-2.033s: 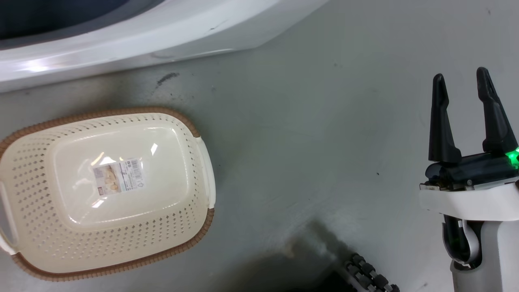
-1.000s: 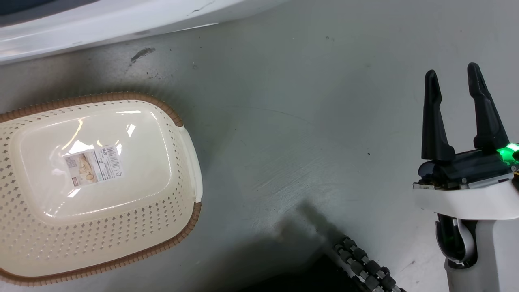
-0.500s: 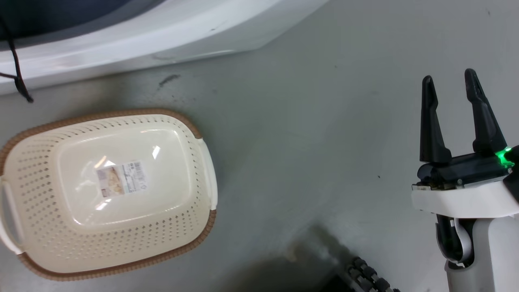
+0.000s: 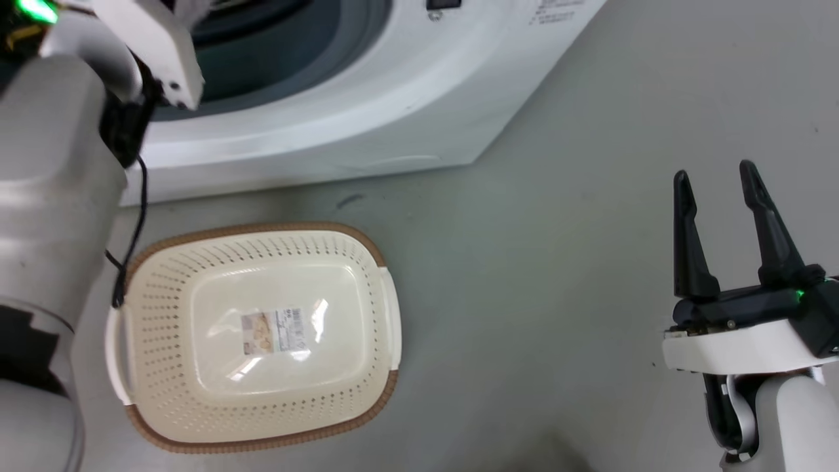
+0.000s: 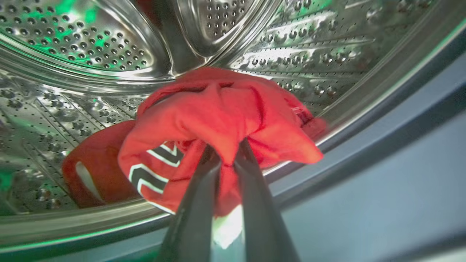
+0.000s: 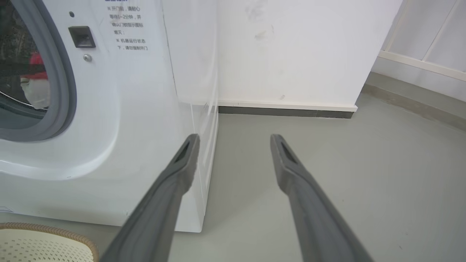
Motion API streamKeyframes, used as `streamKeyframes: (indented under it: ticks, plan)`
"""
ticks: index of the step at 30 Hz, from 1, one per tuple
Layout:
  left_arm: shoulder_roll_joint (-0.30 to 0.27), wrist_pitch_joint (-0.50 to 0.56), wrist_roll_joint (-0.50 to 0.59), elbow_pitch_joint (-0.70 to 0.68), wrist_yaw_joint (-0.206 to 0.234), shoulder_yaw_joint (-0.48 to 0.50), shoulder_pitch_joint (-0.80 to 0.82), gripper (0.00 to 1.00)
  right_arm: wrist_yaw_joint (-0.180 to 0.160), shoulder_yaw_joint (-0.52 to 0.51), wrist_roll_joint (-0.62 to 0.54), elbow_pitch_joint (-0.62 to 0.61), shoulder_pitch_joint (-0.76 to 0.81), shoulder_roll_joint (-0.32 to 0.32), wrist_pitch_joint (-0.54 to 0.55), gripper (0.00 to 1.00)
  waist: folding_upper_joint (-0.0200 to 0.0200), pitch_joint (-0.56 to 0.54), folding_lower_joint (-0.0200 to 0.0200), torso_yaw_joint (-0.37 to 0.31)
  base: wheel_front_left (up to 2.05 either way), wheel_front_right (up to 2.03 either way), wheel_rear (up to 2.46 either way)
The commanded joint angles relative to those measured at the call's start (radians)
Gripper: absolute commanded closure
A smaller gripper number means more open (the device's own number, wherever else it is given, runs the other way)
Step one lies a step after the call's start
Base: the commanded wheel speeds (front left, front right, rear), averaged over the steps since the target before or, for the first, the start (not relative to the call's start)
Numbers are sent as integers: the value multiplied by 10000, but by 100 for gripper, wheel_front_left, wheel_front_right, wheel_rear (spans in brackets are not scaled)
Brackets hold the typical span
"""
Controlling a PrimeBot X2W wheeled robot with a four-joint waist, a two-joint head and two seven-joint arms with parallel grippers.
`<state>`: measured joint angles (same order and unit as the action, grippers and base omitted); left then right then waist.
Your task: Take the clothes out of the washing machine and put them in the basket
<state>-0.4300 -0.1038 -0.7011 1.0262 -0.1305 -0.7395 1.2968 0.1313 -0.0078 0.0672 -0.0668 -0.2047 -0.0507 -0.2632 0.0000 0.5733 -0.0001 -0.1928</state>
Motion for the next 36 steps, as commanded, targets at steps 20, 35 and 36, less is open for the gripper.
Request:
streamKeyframes:
  ticks: [20, 35, 36]
  plan:
    - [46, -1634, -322, -3901, 860, 504, -4478, 100, -9, -34, -627, 395, 1430, 10, -24, 0, 0, -3351, 1, 1505, 0, 0, 0]
    - [-1426, -1458, -12, -8926, 2516, 1077, -6770, 100, -9, 50, -703, 441, 2182, 10, -24, 0, 0, -4482, 1, 1782, 0, 0, 0]
    - [-1535, -1425, 2, -9231, 2644, 1131, -6885, 100, -9, 61, -707, 436, 2229, 10, -24, 0, 0, -4535, 1, 1795, 0, 0, 0]
